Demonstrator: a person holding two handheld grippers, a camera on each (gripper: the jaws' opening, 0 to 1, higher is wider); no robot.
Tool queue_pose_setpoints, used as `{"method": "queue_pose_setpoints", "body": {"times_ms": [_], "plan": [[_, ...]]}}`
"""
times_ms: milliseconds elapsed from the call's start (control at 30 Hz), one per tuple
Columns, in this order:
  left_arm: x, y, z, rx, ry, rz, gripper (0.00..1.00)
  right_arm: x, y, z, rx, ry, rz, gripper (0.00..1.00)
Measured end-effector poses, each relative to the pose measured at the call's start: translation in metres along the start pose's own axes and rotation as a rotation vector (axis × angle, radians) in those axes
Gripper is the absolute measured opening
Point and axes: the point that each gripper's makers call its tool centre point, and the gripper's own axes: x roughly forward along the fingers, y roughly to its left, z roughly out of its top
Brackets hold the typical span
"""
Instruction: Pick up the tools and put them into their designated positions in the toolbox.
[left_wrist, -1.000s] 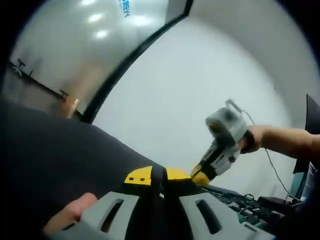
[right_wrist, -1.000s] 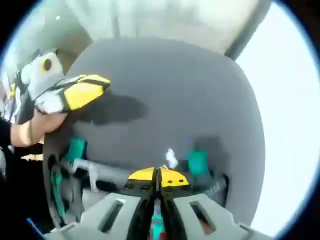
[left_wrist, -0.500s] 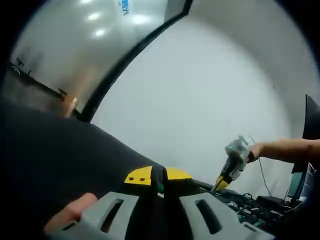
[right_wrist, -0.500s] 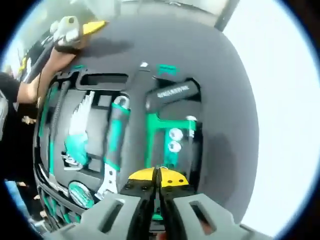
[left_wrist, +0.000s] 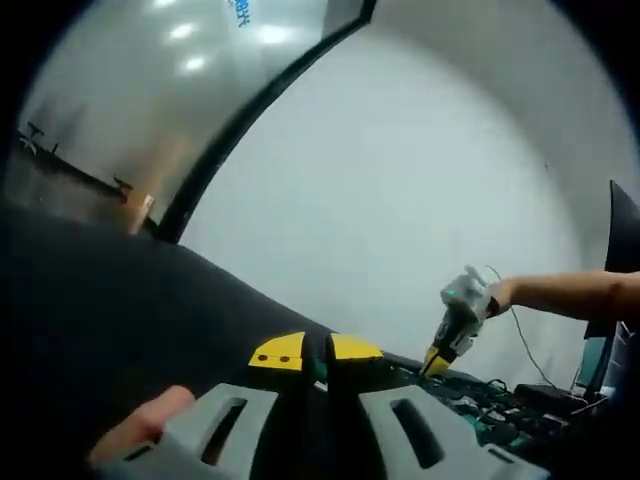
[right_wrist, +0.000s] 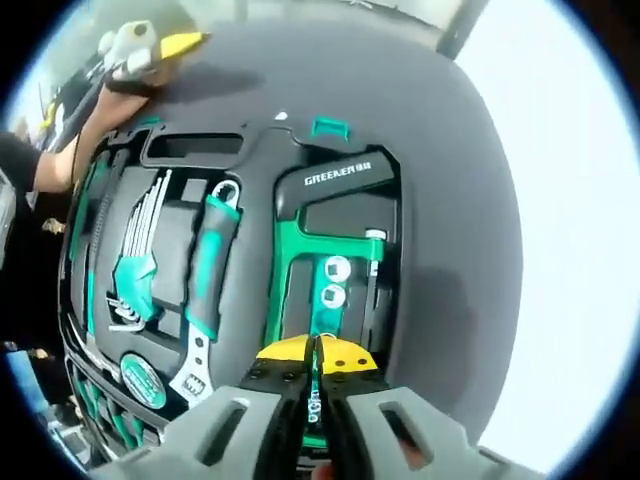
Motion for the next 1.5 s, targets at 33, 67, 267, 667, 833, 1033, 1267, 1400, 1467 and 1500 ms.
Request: {"method": "queue_pose_setpoints", "body": {"times_ms": [33, 67, 267, 667, 833, 1033, 1267, 1400, 1467, 1500], "plan": [[0.000, 0.000, 0.000, -0.001, -0.001, 0.000, 0.10, 0.000, -0.001, 0.003, -0.009, -0.008, -0.003, 0.00], [0.000, 0.000, 0.000, -0.001, -0.001, -0.001, 0.10, 0.000, -0.003, 0.007, -0.005, -0.020, -0.001, 0.00], [0.000, 0.000, 0.000, 0.001, 0.000, 0.000, 0.10, 0.003, 0.000, 0.009, -0.029, -0.006, -0.011, 0.00], [0.000, 0.001, -0.001, 0.004, 0.005, 0.002, 0.10, 0.006, 0.002, 0.007, -0.095, 0.050, 0.020, 0.00], [0.000, 0.001, -0.002, 0.007, 0.007, 0.003, 0.10, 0.009, -0.002, 0.007, -0.041, 0.022, 0.003, 0.01], [0.000, 0.001, -0.002, 0.008, 0.006, 0.004, 0.10, -0.015, -0.003, 0.014, -0.037, -0.059, -0.022, 0.07], [0.000, 0.002, -0.003, 0.011, 0.011, 0.007, 0.10, -0.010, -0.012, 0.013, 0.023, -0.079, -0.067, 0.00], [0.000, 0.002, -0.003, 0.013, 0.012, 0.009, 0.10, 0.002, -0.015, 0.004, 0.020, -0.029, -0.089, 0.00], [0.000, 0.002, -0.004, 0.014, 0.015, 0.010, 0.10, 0.004, -0.013, 0.006, 0.029, -0.037, -0.083, 0.02], [0.001, 0.002, -0.004, 0.015, 0.017, 0.009, 0.10, 0.007, -0.013, 0.005, 0.017, -0.036, -0.079, 0.00]]}}
